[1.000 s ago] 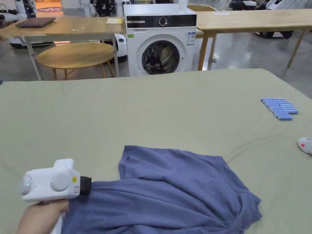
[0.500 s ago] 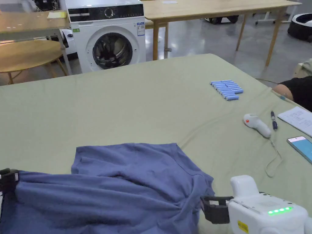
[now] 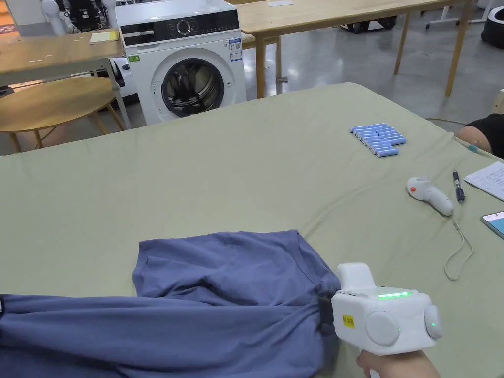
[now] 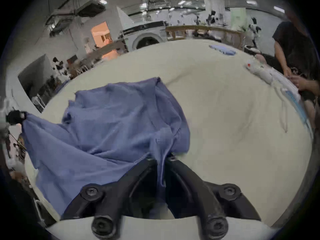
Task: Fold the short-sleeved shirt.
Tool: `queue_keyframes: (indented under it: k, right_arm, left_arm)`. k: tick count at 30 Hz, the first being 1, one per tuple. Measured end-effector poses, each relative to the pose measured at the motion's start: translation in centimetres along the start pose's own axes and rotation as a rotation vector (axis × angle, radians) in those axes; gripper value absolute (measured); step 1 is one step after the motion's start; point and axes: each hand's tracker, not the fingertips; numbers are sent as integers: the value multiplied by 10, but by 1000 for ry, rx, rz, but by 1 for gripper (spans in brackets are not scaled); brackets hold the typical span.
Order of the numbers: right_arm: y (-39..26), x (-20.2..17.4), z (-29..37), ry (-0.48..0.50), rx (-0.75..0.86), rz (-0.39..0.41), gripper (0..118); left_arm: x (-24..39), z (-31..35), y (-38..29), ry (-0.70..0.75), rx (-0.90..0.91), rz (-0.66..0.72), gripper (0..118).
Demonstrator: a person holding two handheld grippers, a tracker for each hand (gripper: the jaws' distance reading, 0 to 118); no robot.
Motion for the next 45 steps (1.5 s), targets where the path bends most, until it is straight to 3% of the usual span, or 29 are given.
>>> queue_keyframes:
  k: [2,8,12,15,23,26,34,45]
  right_arm:
    - [1,1,4,-49,-6,2,4]
    - [38,0,70,1,196,20,4]
    - [82,-18,132,28,334,132,4]
    - [119,-38,167,-19,390,248,4]
    - [215,-93,245,-67,578,395,4]
    - [246,-111,259,-85,598,404,4]
    - [326,-148,208,-136,612,447,4]
    - [399,-214,108,-177,686,413,4]
  left_arm:
    - [-1,7,0,1,10,5,4]
    - [-12,52,19,-27,96,15,4]
    - [-22,97,47,-38,211,29,4]
    - [-31,126,72,-44,283,48,4]
    - [-35,180,149,34,438,-17,4]
    - [-38,191,179,47,466,-14,4]
    - [-58,150,244,130,468,18,4]
    - [-83,72,309,256,510,84,4]
